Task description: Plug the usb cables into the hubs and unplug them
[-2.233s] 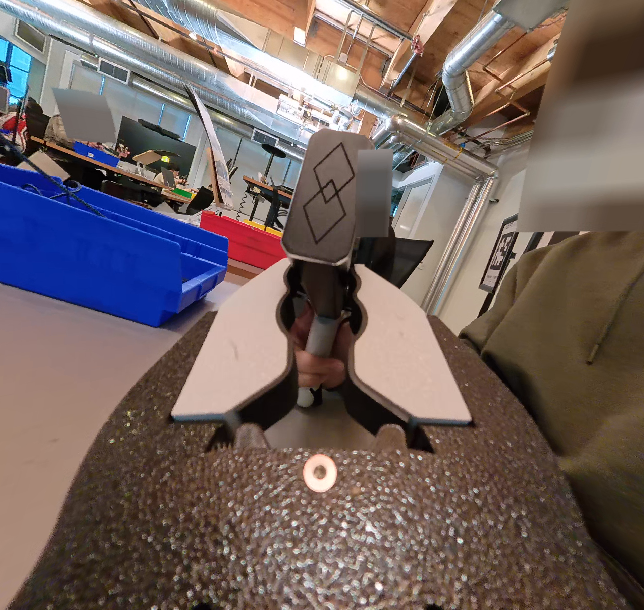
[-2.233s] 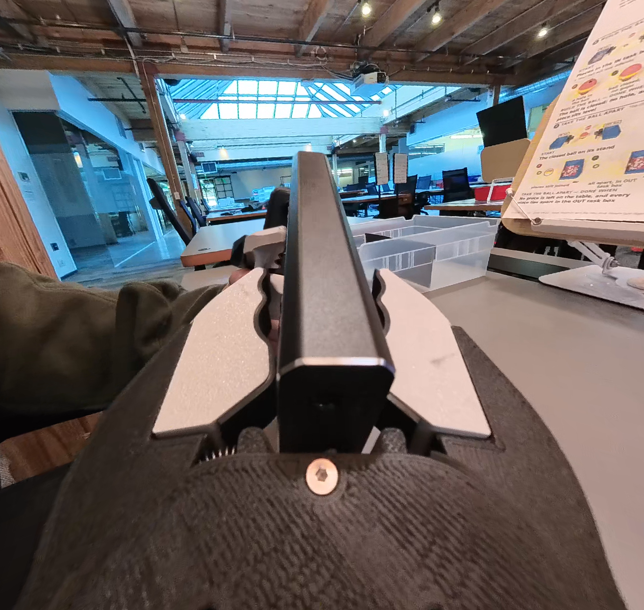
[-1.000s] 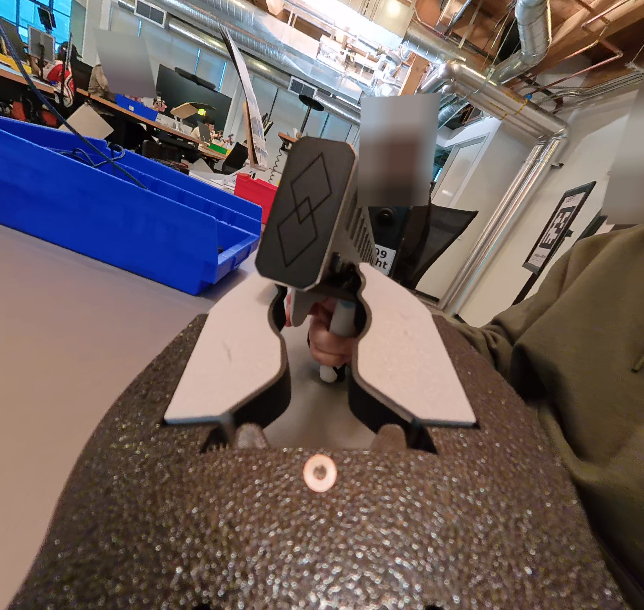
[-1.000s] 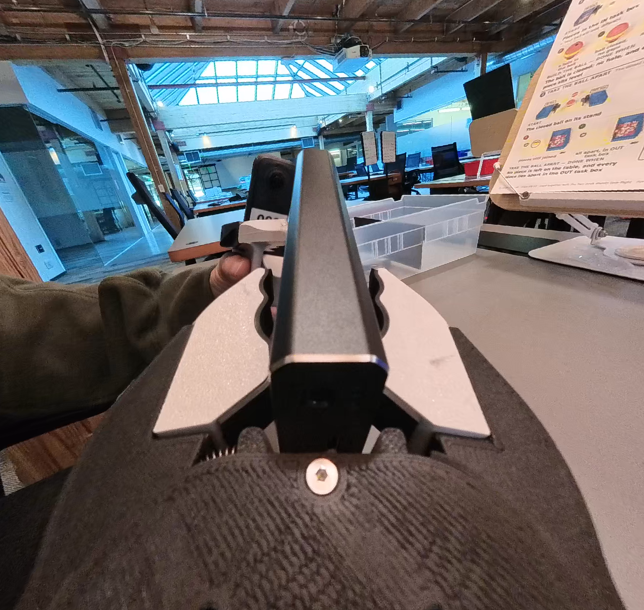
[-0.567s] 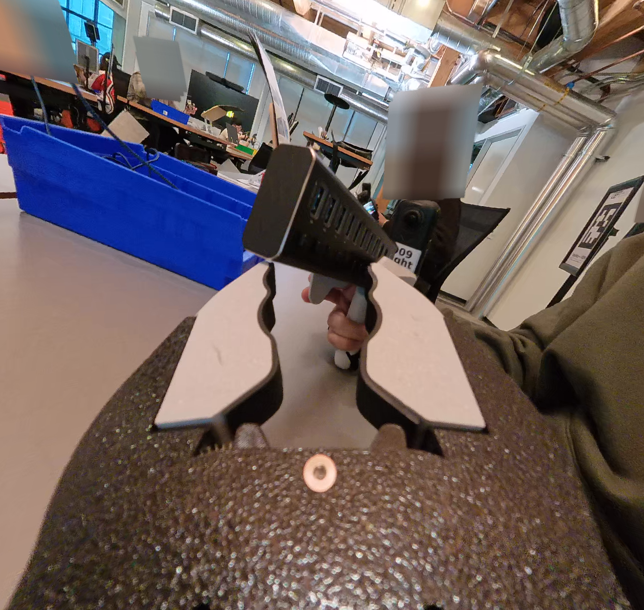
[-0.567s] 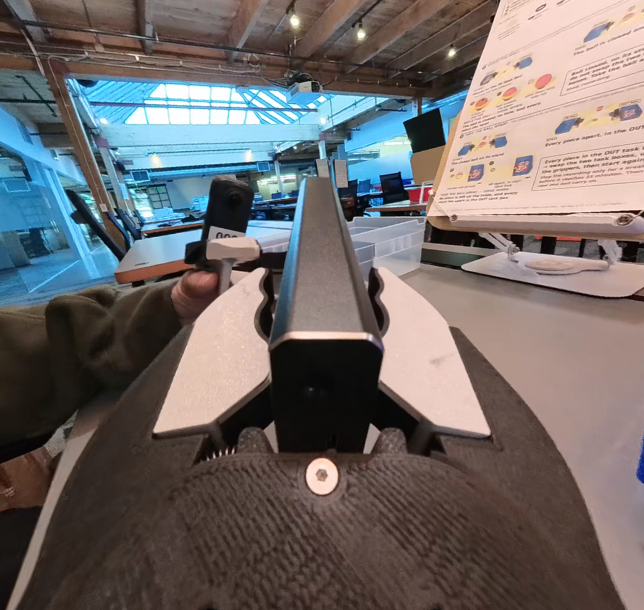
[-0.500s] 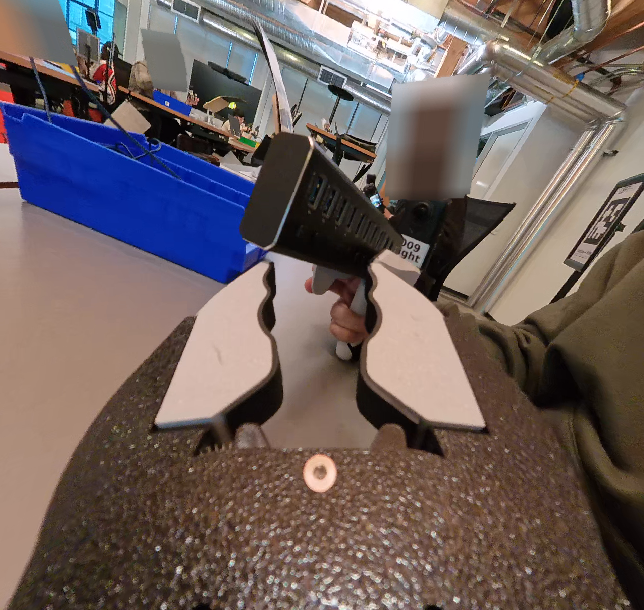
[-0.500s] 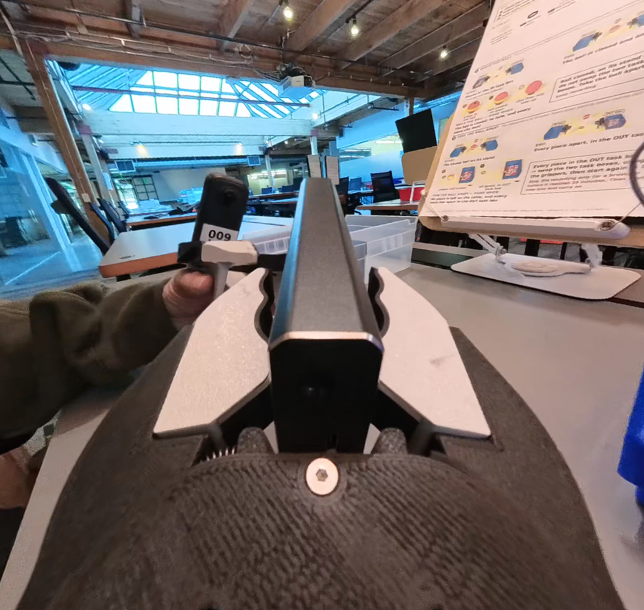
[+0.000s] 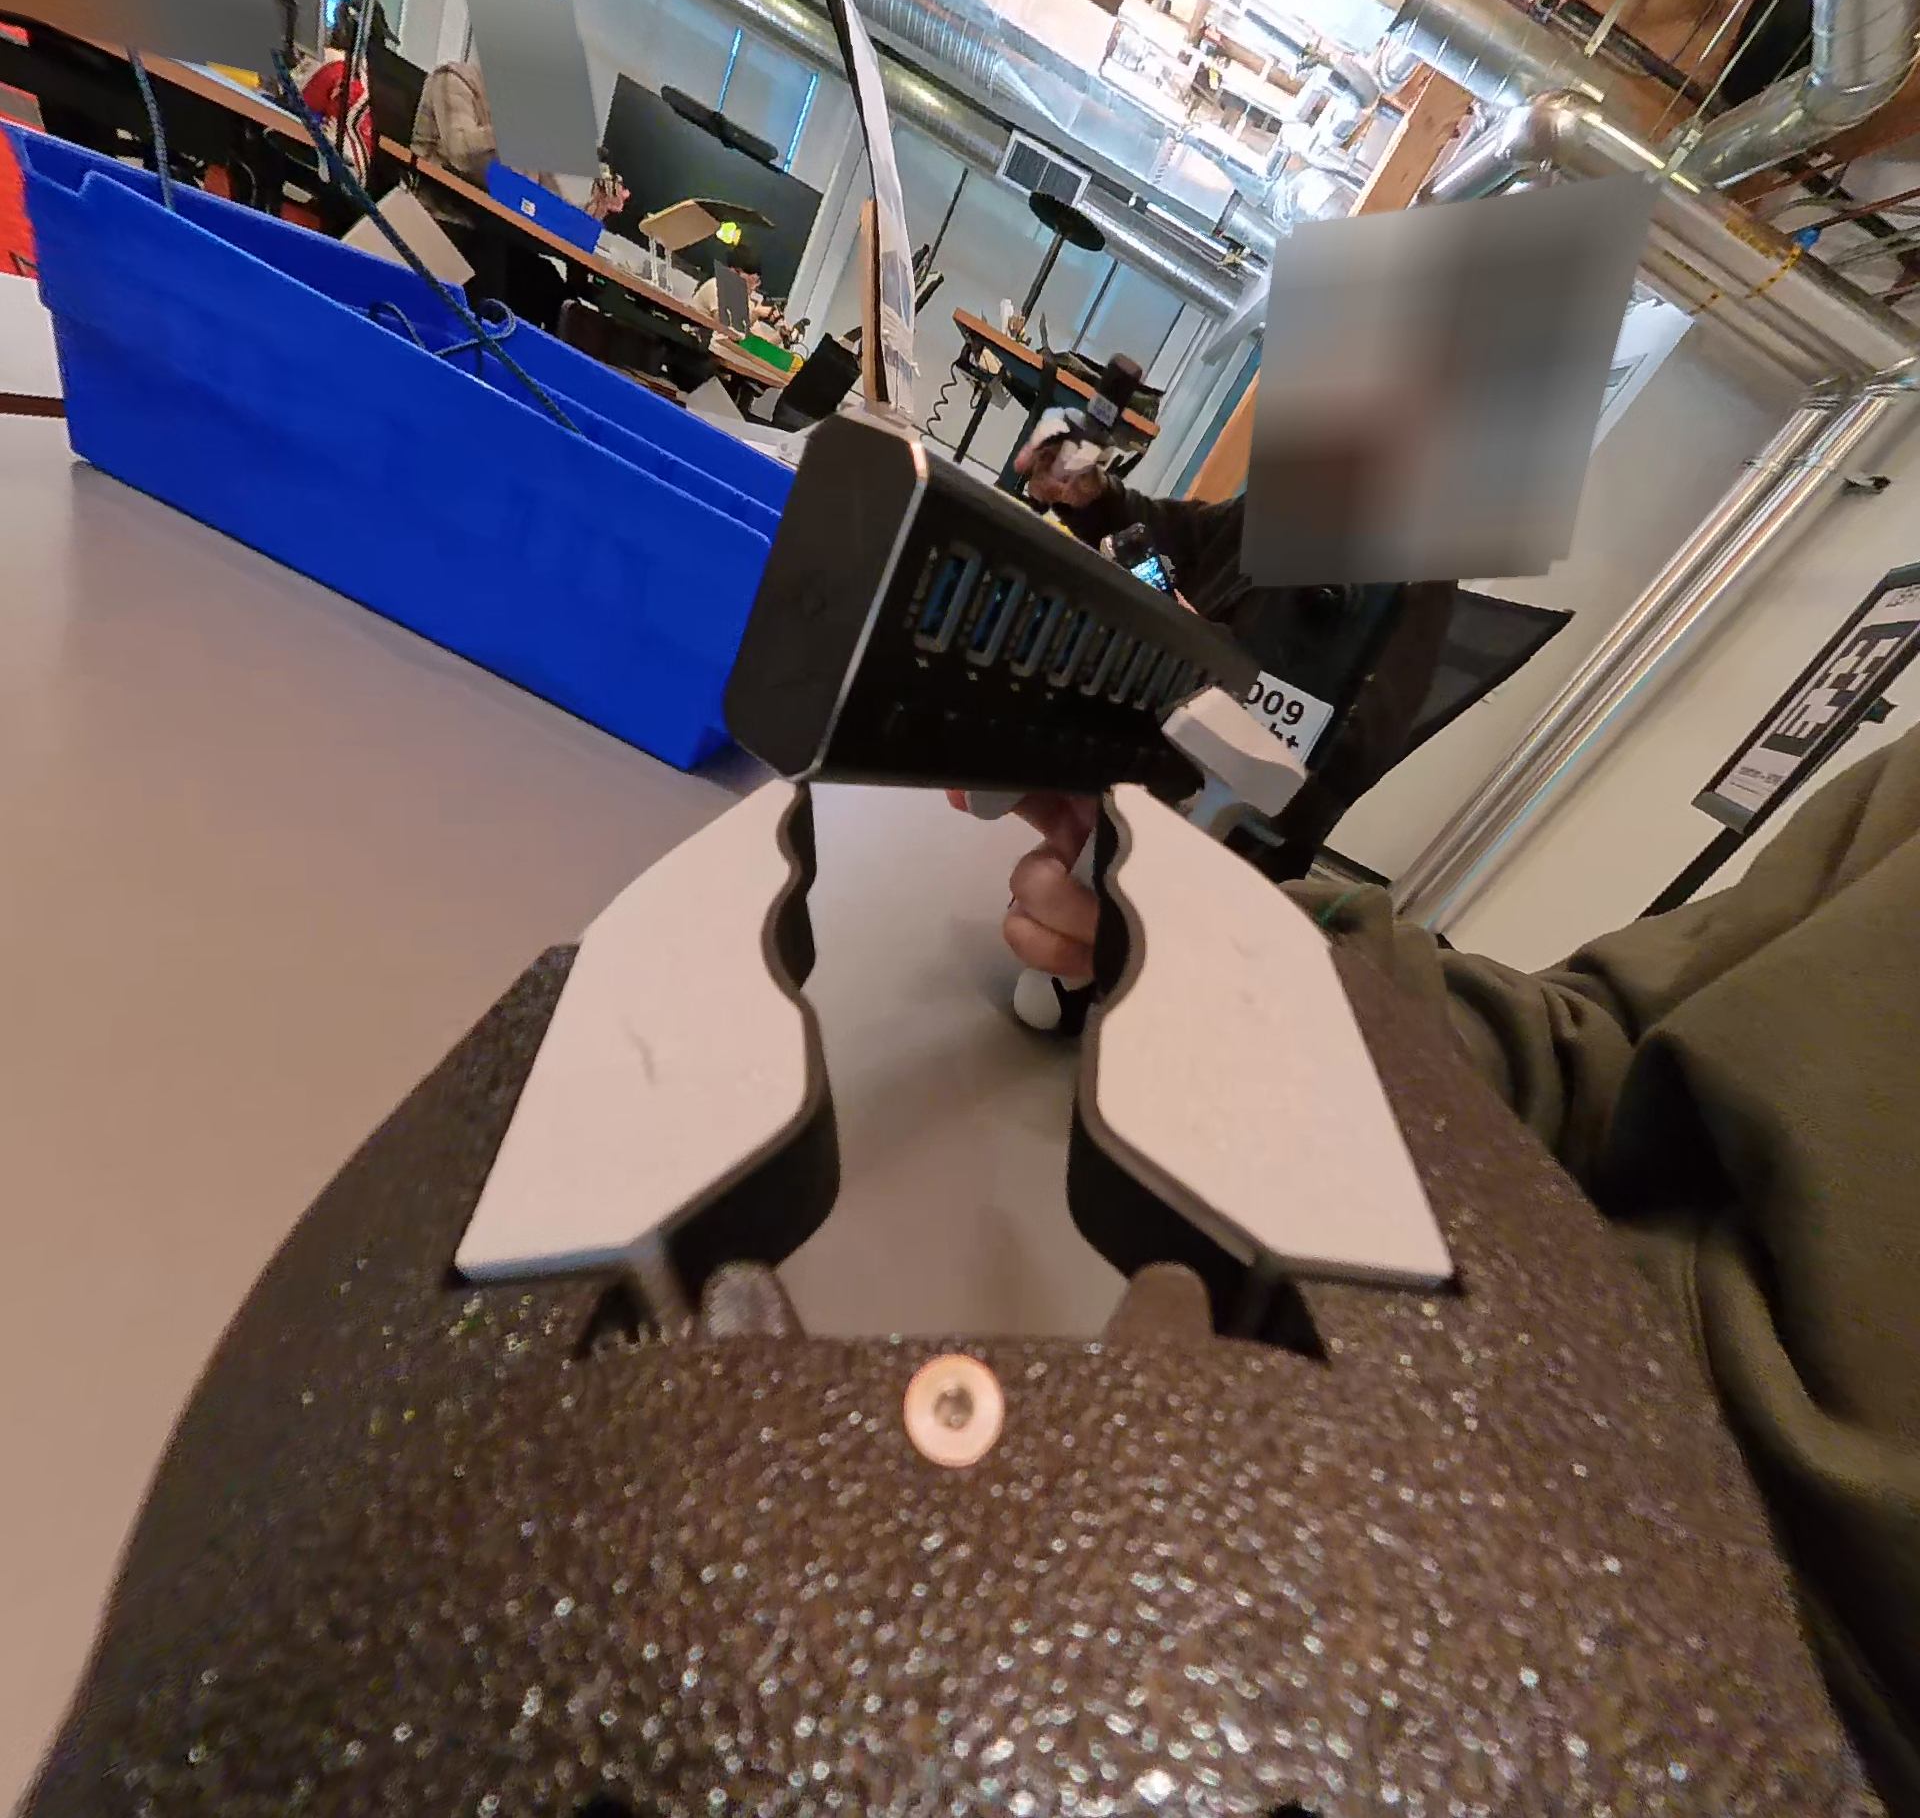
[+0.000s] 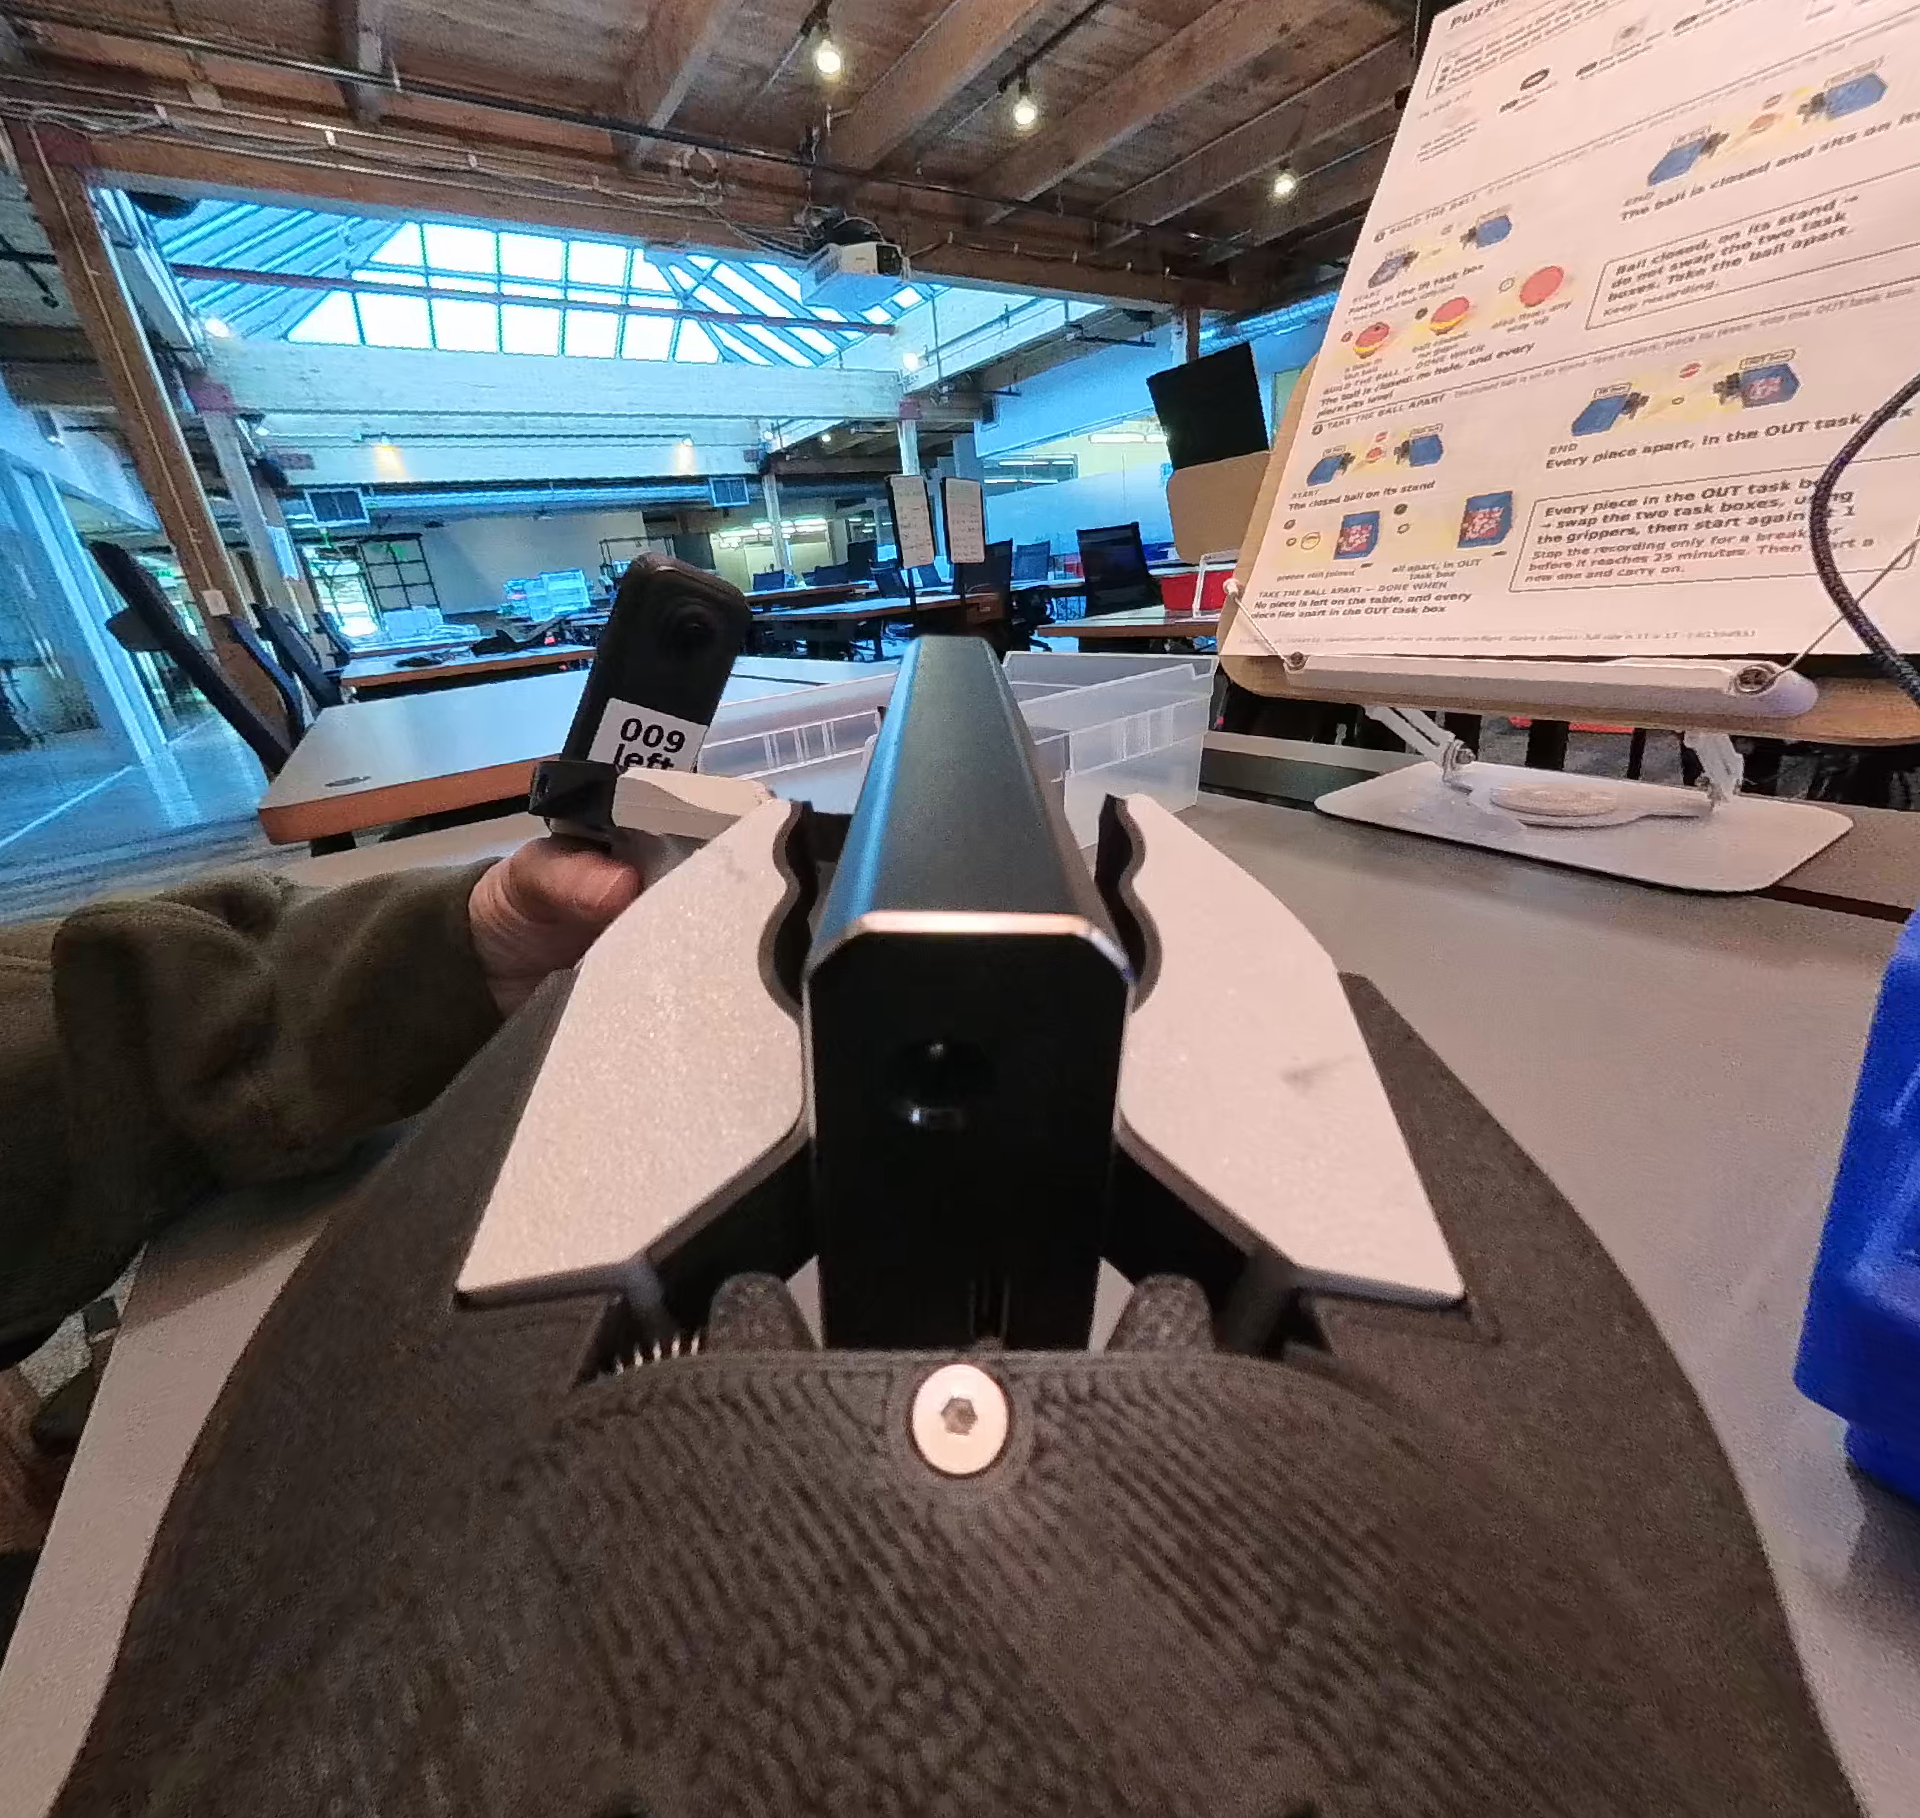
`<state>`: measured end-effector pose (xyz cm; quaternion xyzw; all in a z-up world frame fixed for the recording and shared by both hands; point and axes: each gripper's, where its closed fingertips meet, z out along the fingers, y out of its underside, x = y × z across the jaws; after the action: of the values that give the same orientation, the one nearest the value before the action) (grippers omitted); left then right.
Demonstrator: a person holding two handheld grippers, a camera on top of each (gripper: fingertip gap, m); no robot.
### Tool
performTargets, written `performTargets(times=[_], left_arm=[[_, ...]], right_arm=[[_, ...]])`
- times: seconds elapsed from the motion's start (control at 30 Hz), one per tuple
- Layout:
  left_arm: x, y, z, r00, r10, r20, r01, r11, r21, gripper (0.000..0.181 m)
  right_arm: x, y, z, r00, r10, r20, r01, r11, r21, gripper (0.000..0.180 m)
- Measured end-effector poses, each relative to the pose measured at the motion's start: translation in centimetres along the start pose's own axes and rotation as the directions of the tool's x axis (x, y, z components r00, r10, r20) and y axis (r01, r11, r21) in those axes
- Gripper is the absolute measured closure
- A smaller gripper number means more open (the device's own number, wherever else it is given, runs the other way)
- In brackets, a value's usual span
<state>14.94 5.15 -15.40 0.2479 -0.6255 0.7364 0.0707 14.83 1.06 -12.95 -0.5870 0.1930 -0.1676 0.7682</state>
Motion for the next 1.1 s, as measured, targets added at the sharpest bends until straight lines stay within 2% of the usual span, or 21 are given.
performTargets(times=[0.2,0.27,0.33,0.4,0.47,0.57,0.6,0.63,0.73,0.77,0.8,0.93,1.0,1.03,1.1], left_arm=[[-0.4,0.2,-0.2,0.998,0.039,0.055,-0.037,0.999,-0.028,0.124],[-1.1,0.0,-0.7,0.981,0.129,0.142,-0.124,0.991,-0.039,0.122],[-1.9,-0.2,-1.4,0.926,0.283,0.252,-0.266,0.959,-0.098,0.119],[-2.1,0.5,-1.5,0.801,0.519,0.297,-0.455,0.851,-0.262,0.115],[-2.5,1.1,-1.4,0.577,0.763,0.292,-0.616,0.641,-0.457,0.108],[-2.3,1.0,-0.2,0.295,0.931,0.213,-0.707,0.363,-0.607,0.097],[-2.1,1.4,0.4,0.251,0.955,0.160,-0.719,0.294,-0.630,0.095],[-2.1,2.2,0.9,0.240,0.966,0.096,-0.718,0.244,-0.652,0.098],[-2.8,4.5,2.1,0.210,0.978,-0.014,-0.697,0.140,-0.704,0.106],[-3.3,4.5,2.4,0.159,0.987,-0.007,-0.684,0.105,-0.722,0.117],[-3.7,4.3,2.5,0.101,0.995,-0.002,-0.670,0.067,-0.740,0.119],[-3.9,4.1,2.8,0.090,0.993,0.070,-0.644,0.112,-0.757,0.120],[-3.6,4.4,2.8,0.141,0.987,0.074,-0.649,0.149,-0.746,0.121],[-3.4,4.5,2.7,0.195,0.976,0.092,-0.650,0.199,-0.733,0.120],[-2.5,4.2,2.6,0.379,0.911,0.166,-0.648,0.389,-0.655,0.120]], right_arm=[[0.1,-0.3,-0.2,0.999,0.034,0.006,-0.034,0.999,0.022,0.125],[0.4,-0.4,-0.3,0.998,0.060,0.005,-0.060,0.998,0.029,0.125],[0.6,-0.2,-0.3,0.998,0.069,0.001,-0.069,0.997,0.019,0.125],[0.5,0.0,-0.2,0.998,0.066,0.005,-0.066,0.998,0.004,0.125],[0.1,0.2,0.0,0.998,0.054,0.019,-0.053,0.999,-0.008,0.125],[-0.4,0.4,0.2,0.998,0.053,0.046,-0.053,0.998,-0.018,0.125],[-0.5,0.4,0.3,0.997,0.054,0.049,-0.053,0.998,-0.019,0.125],[-0.5,0.4,0.3,0.997,0.057,0.051,-0.056,0.998,-0.018,0.125],[-0.7,0.3,0.2,0.995,0.071,0.065,-0.071,0.997,-0.011,0.126],[-0.8,0.3,0.2,0.994,0.072,0.077,-0.071,0.997,-0.012,0.126],[-0.7,0.2,0.2,0.996,0.061,0.064,-0.061,0.998,-0.007,0.126],[-0.9,-0.3,-0.1,0.996,-0.025,0.089,0.022,0.999,0.039,0.125],[-1.6,-0.7,-0.3,0.988,-0.023,0.153,0.013,0.998,0.067,0.122],[-1.5,-0.8,-0.4,0.987,-0.034,0.157,0.023,0.997,0.071,0.113],[-1.5,-0.6,-0.7,0.982,-0.043,0.186,0.035,0.998,0.044,0.091]])
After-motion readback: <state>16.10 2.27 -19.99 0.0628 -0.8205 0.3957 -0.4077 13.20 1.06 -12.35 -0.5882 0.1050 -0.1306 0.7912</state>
